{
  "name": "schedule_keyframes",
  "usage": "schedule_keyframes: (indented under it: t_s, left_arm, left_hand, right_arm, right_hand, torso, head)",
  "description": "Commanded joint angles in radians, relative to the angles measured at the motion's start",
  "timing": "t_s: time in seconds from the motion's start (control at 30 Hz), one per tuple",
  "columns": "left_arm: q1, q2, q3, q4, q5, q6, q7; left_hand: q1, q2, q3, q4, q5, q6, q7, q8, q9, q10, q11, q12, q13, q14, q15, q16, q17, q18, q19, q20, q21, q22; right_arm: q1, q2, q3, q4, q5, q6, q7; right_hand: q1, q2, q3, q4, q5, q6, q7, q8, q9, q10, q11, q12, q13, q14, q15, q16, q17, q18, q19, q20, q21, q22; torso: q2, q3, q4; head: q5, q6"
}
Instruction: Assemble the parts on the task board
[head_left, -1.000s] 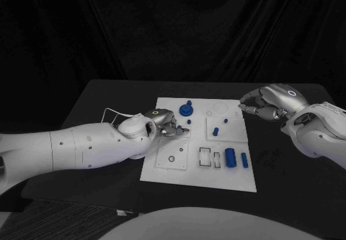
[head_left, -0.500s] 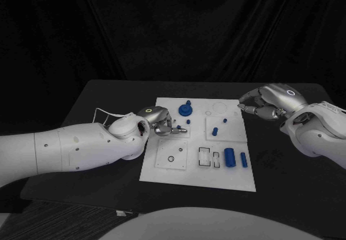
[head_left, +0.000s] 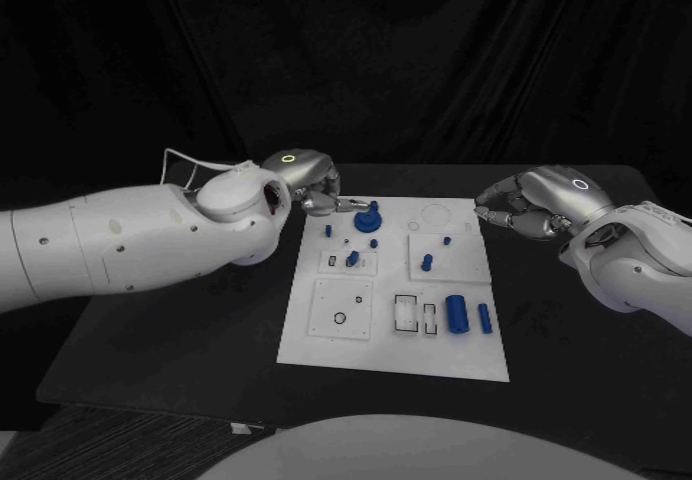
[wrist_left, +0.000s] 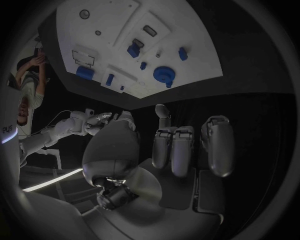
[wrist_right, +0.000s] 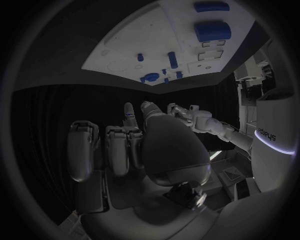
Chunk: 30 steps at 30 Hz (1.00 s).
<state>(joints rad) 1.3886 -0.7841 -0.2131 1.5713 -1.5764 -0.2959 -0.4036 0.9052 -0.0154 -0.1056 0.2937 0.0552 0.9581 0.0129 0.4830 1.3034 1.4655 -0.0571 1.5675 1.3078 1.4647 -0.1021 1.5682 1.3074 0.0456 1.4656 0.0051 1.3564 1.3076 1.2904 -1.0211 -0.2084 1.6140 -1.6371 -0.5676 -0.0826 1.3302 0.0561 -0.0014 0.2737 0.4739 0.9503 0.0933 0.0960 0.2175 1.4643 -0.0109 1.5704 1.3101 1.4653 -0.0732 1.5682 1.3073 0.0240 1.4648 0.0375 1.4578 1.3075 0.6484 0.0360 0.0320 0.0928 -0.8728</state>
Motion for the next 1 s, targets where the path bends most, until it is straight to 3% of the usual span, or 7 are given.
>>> schedule_keyframes:
  t_s: [0.03,0.23,0.3,0.5,0.63,0.83,1.0]
  left_arm:
    - [0.036,0.027,0.001,-0.030,0.156,0.269,0.026]
    - [0.093,0.125,0.002,-0.170,0.447,0.663,-0.006]
    - [0.102,0.159,0.002,-0.218,0.487,0.740,-0.016]
    - [0.111,0.225,0.002,-0.316,0.533,0.824,0.008]
    - [0.113,0.250,0.002,-0.354,0.547,0.846,0.031]
    - [0.114,0.272,0.002,-0.381,0.554,0.858,0.043]
    - [0.113,0.298,0.002,-0.404,0.555,0.885,0.021]
  left_hand:
    - [0.060,0.034,0.021,-0.002,0.000,-0.012,0.008,-0.057,-0.038,0.105,0.013,0.003,0.263,0.106,0.013,0.003,0.263,-0.001,0.005,0.015,0.018,0.204]
    - [0.181,0.069,0.027,-0.010,-0.007,0.072,0.054,-0.399,-0.545,0.105,0.063,0.003,0.263,0.106,0.046,0.003,0.263,-0.007,0.013,0.049,0.048,0.210]
    - [0.206,0.070,0.025,-0.016,0.001,0.035,0.076,-0.424,-0.648,0.105,0.064,0.003,0.263,0.106,0.056,0.003,0.263,-0.004,0.008,0.057,0.042,0.208]
    - [0.252,0.075,0.037,-0.041,0.000,-0.132,0.091,-0.422,-0.830,0.105,0.072,0.003,0.263,0.106,0.065,0.003,0.263,0.001,-0.007,0.068,0.021,0.201]
    - [0.274,0.072,0.042,-0.061,0.001,-0.223,0.043,-0.423,-0.919,0.105,0.036,0.003,0.263,0.106,0.040,0.003,0.263,0.004,-0.011,0.051,0.016,0.200]
    - [0.232,0.070,0.022,-0.035,0.004,0.120,0.056,-0.290,-0.918,0.105,0.052,0.003,0.263,0.106,0.048,0.003,0.263,-0.004,0.005,0.049,0.041,0.207]
    - [0.205,0.058,0.007,-0.020,0.000,0.199,0.031,-0.245,-0.882,0.105,0.033,0.003,0.263,0.106,0.035,0.003,0.263,-0.003,0.007,0.043,0.044,0.208]
  right_arm:
    - [-0.002,-0.010,0.001,0.016,-0.003,-0.036,0.001]
    - [0.000,-0.038,0.001,0.067,0.005,-0.065,0.013]
    - [0.000,-0.043,0.001,0.080,0.011,-0.067,0.016]
    - [0.001,-0.043,0.001,0.097,0.018,-0.058,0.015]
    - [0.001,-0.036,0.001,0.094,0.021,-0.051,0.015]
    - [0.000,-0.028,0.001,0.086,0.050,-0.042,0.019]
    - [0.000,-0.032,0.001,0.087,0.077,-0.032,0.021]
  right_hand:
    - [-0.025,0.001,-0.003,0.014,-0.021,0.012,0.001,-0.004,-0.001,0.107,0.008,0.000,0.261,0.105,0.008,0.003,0.263,0.002,0.057,0.008,0.010,0.229]
    - [-0.193,0.054,-0.048,0.020,-0.163,0.038,-0.012,-0.001,-0.003,0.107,0.019,0.000,0.261,0.098,0.000,-0.017,0.228,-0.008,0.077,0.002,0.051,0.242]
    - [-0.215,0.061,-0.056,0.020,-0.176,0.036,-0.012,-0.003,-0.004,0.107,0.019,0.000,0.261,0.099,-0.001,-0.017,0.229,-0.010,0.080,0.001,0.058,0.245]
    - [-0.219,0.063,-0.058,0.020,-0.178,0.035,-0.012,-0.004,-0.005,0.107,0.019,0.000,0.261,0.098,-0.001,-0.018,0.227,-0.009,0.079,0.001,0.057,0.244]
    - [-0.215,0.062,-0.057,0.016,-0.175,0.031,-0.012,-0.007,-0.006,0.107,0.018,0.000,0.261,0.098,-0.001,-0.018,0.226,-0.009,0.079,0.001,0.056,0.244]
    - [-0.214,0.062,-0.056,0.016,-0.174,0.031,-0.012,-0.007,-0.006,0.107,0.018,0.000,0.261,0.098,-0.001,-0.019,0.225,-0.009,0.078,0.001,0.055,0.244]
    - [-0.209,0.063,-0.055,0.014,-0.171,0.032,-0.012,-0.007,-0.006,0.107,0.017,0.000,0.261,0.098,-0.001,-0.019,0.225,-0.008,0.077,0.000,0.052,0.242]
  torso:
    - [0.000,0.0007,-0.0010]
    - [0.000,0.0013,-0.0008]
    - [0.000,0.0010,-0.0008]
    - [0.000,0.0000,-0.0012]
    - [0.001,0.0003,-0.0021]
    - [0.004,0.0000,-0.0022]
    - [0.003,0.0002,0.0004]
  head:
    - [-0.002,0.000]
    - [-0.007,0.000]
    - [-0.010,0.000]
    - [-0.014,0.000]
    - [-0.011,0.000]
    - [0.002,0.000]
    - [0.000,0.000]
